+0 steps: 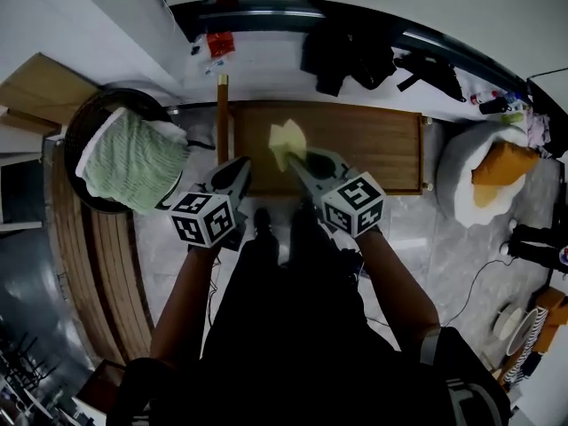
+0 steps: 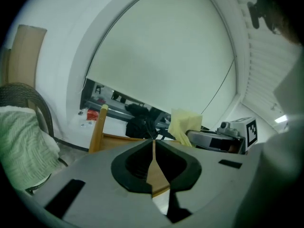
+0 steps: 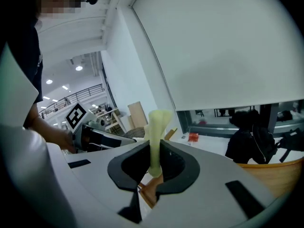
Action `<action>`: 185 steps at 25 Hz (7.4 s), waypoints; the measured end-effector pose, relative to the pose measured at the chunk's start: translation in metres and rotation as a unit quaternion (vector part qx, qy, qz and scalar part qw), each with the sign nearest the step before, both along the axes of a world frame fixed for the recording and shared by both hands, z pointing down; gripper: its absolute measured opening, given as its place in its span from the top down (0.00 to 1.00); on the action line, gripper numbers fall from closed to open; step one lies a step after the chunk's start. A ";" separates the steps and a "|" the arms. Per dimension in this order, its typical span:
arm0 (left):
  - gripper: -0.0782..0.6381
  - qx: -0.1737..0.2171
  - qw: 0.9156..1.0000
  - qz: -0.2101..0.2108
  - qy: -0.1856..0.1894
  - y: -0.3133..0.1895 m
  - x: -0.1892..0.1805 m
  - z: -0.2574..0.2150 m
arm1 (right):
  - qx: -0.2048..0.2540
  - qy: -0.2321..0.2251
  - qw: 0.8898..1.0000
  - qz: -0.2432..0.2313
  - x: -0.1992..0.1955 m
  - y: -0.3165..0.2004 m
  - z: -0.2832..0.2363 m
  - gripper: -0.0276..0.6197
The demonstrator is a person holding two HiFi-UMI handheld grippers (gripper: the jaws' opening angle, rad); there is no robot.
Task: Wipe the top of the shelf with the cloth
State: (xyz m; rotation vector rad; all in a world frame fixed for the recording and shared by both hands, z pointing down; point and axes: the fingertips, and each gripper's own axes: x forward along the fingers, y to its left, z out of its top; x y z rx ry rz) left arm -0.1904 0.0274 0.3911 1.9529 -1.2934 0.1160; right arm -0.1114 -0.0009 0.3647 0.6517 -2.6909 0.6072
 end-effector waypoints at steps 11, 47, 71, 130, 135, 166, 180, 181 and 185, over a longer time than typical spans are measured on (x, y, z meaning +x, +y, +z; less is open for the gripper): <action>0.87 -0.099 0.989 -0.096 -0.048 -0.057 -0.027 0.043 | -0.094 -0.010 0.995 -0.036 -0.039 -0.062 0.072 0.89; 0.87 -0.192 0.977 -0.076 -0.055 -0.105 -0.030 0.111 | -0.226 0.176 0.958 0.007 -0.106 -0.110 0.265 0.89; 0.87 -0.207 0.976 -0.014 -0.068 -0.124 0.087 0.145 | -0.216 0.191 0.955 0.070 0.033 -0.139 0.264 0.89; 0.87 -0.162 0.966 0.146 -0.137 -0.157 0.268 0.145 | -0.248 0.200 0.851 0.417 0.432 -0.207 0.254 0.89; 0.87 -0.165 0.966 0.140 -0.141 -0.147 0.261 0.143 | -0.239 0.203 0.843 0.437 0.443 -0.203 0.253 0.89; 0.87 -0.117 0.988 -0.028 -0.099 -0.090 -0.062 0.079 | -0.230 0.102 0.962 0.104 -0.108 -0.090 0.235 0.89; 0.87 -0.128 0.989 -0.002 -0.074 -0.076 -0.043 0.097 | -0.216 0.162 0.961 0.061 -0.124 -0.072 0.268 0.89; 0.87 -0.134 0.988 -0.005 -0.073 -0.075 -0.040 0.101 | -0.218 0.168 0.960 0.057 -0.121 -0.070 0.269 0.89; 0.87 -0.160 0.984 -0.020 -0.074 -0.077 -0.028 0.117 | -0.207 0.184 0.960 0.051 -0.096 -0.072 0.270 0.89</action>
